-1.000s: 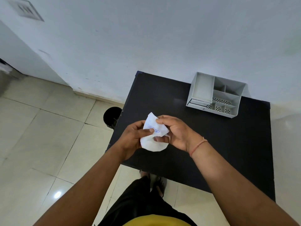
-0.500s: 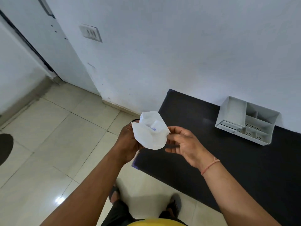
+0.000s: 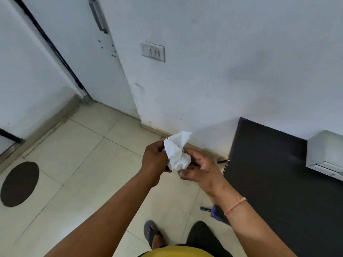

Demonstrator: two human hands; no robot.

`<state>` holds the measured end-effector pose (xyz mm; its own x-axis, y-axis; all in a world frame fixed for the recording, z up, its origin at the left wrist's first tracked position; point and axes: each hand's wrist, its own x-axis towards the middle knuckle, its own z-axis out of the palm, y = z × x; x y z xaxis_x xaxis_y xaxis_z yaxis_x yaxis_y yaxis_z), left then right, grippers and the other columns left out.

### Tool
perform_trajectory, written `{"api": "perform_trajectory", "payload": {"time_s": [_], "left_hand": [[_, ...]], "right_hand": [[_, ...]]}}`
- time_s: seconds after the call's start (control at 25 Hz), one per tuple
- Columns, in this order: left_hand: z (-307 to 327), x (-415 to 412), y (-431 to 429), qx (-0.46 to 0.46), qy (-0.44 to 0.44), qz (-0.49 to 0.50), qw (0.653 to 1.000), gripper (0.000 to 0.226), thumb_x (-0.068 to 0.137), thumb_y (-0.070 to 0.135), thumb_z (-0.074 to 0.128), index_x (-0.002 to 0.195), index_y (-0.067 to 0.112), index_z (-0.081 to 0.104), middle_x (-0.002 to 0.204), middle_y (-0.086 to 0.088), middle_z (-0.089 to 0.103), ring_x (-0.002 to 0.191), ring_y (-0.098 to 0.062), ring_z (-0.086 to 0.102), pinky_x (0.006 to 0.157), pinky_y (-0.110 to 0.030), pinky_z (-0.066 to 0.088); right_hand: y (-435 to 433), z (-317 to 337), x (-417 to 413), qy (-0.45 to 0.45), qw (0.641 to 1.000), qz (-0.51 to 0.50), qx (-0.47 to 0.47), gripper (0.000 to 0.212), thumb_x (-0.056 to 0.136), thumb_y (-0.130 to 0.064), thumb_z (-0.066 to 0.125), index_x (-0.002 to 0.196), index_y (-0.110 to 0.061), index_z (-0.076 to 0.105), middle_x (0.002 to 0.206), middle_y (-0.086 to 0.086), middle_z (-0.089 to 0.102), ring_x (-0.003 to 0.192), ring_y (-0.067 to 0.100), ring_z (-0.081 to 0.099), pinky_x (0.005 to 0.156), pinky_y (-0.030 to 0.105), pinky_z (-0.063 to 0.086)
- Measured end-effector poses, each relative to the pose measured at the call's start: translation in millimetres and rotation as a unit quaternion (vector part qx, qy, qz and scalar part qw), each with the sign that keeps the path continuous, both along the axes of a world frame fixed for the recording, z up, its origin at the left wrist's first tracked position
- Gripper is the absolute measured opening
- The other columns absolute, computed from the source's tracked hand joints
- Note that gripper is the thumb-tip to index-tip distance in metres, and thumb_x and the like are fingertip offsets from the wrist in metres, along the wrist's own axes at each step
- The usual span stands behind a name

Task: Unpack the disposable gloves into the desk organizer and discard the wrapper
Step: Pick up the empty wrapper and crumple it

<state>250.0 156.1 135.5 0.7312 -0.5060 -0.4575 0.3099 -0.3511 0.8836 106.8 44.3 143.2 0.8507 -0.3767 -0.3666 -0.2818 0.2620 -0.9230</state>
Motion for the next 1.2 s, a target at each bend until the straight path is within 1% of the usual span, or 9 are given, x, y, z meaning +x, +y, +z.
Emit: {"api": "perform_trajectory", "payload": {"time_s": [0.08, 0.24, 0.36, 0.48, 0.72, 0.84, 1.04, 1.12, 1.2], "left_hand": [[-4, 19, -9, 0.01, 0.013, -0.011, 1.0, 0.022, 0.094, 0.006, 0.064, 0.103, 0.016, 0.081, 0.087, -0.01, 0.084, 0.065, -0.019, 0.075, 0.052, -0.029, 0.057], [-20, 59, -47, 0.001, 0.102, -0.056, 0.993, 0.019, 0.096, 0.009, 0.067, 0.109, 0.014, 0.079, 0.096, -0.011, 0.083, 0.071, -0.027, 0.073, 0.06, -0.034, 0.061], [-39, 91, -83, 0.017, 0.12, -0.069, 0.99, 0.013, 0.097, 0.018, 0.073, 0.109, 0.016, 0.079, 0.094, -0.002, 0.082, 0.066, -0.028, 0.073, 0.061, -0.037, 0.06], [-70, 128, -117, 0.063, 0.108, -0.085, 0.988, 0.014, 0.096, 0.018, 0.074, 0.109, 0.015, 0.078, 0.104, -0.001, 0.079, 0.067, -0.027, 0.074, 0.061, -0.037, 0.062], [-190, 179, -190, 0.177, 0.134, -0.13, 0.966, 0.01, 0.096, 0.017, 0.072, 0.104, 0.015, 0.078, 0.108, -0.007, 0.078, 0.075, -0.028, 0.074, 0.059, -0.036, 0.06], [-299, 194, -226, 0.231, 0.139, -0.143, 0.952, 0.01, 0.094, 0.018, 0.072, 0.1, 0.013, 0.079, 0.103, -0.011, 0.079, 0.074, -0.028, 0.075, 0.061, -0.036, 0.058], [-483, 213, -274, 0.299, 0.132, -0.221, 0.919, 0.012, 0.096, 0.022, 0.069, 0.1, 0.013, 0.076, 0.098, -0.008, 0.077, 0.074, -0.025, 0.075, 0.064, -0.039, 0.061], [-532, 221, -281, 0.318, 0.132, -0.244, 0.907, 0.012, 0.098, 0.02, 0.066, 0.101, 0.013, 0.075, 0.095, -0.007, 0.074, 0.075, -0.024, 0.073, 0.067, -0.041, 0.062], [-565, 226, -281, 0.332, 0.133, -0.263, 0.896, 0.011, 0.098, 0.018, 0.065, 0.098, 0.013, 0.075, 0.095, -0.008, 0.074, 0.077, -0.024, 0.072, 0.071, -0.043, 0.063]], "right_hand": [[3, -10, 23, 0.016, 0.997, -0.077, 0.0, 0.05, 0.08, -0.005, 0.08, 0.125, -0.027, 0.072, 0.12, 0.007, 0.075, 0.108, 0.025, 0.073, 0.085, 0.039, 0.063], [-29, -33, 58, 0.046, 0.965, -0.231, 0.114, 0.026, 0.09, -0.005, 0.072, 0.115, -0.012, 0.075, 0.106, 0.023, 0.075, 0.082, 0.022, 0.072, 0.076, 0.037, 0.063], [-69, -58, 72, 0.083, 0.927, -0.322, 0.172, 0.022, 0.091, -0.007, 0.073, 0.111, -0.015, 0.076, 0.089, 0.007, 0.074, 0.071, 0.014, 0.068, 0.064, 0.03, 0.059], [-110, -92, 87, 0.123, 0.89, -0.39, 0.2, 0.027, 0.09, -0.011, 0.075, 0.116, -0.015, 0.073, 0.093, 0.004, 0.074, 0.078, 0.016, 0.066, 0.074, 0.034, 0.057], [-172, -218, 128, 0.226, 0.833, -0.451, 0.226, 0.022, 0.088, -0.009, 0.076, 0.109, -0.015, 0.074, 0.074, 0.001, 0.061, 0.063, 0.013, 0.053, 0.061, 0.03, 0.052], [-188, -332, 155, 0.296, 0.804, -0.456, 0.243, 0.019, 0.088, -0.004, 0.074, 0.103, -0.015, 0.072, 0.071, 0.005, 0.061, 0.06, 0.014, 0.051, 0.064, 0.033, 0.052], [-198, -532, 188, 0.374, 0.758, -0.469, 0.257, 0.029, 0.086, -0.003, 0.073, 0.114, -0.008, 0.072, 0.101, 0.017, 0.071, 0.065, 0.019, 0.062, 0.061, 0.031, 0.059], [-191, -595, 198, 0.381, 0.76, -0.448, 0.276, 0.048, 0.083, -0.015, 0.076, 0.129, -0.006, 0.065, 0.116, 0.016, 0.069, 0.084, 0.027, 0.069, 0.083, 0.042, 0.062], [-188, -632, 204, 0.393, 0.754, -0.444, 0.283, 0.062, 0.088, -0.03, 0.069, 0.143, -0.007, 0.051, 0.137, 0.014, 0.061, 0.118, 0.035, 0.063, 0.103, 0.05, 0.054]]}}
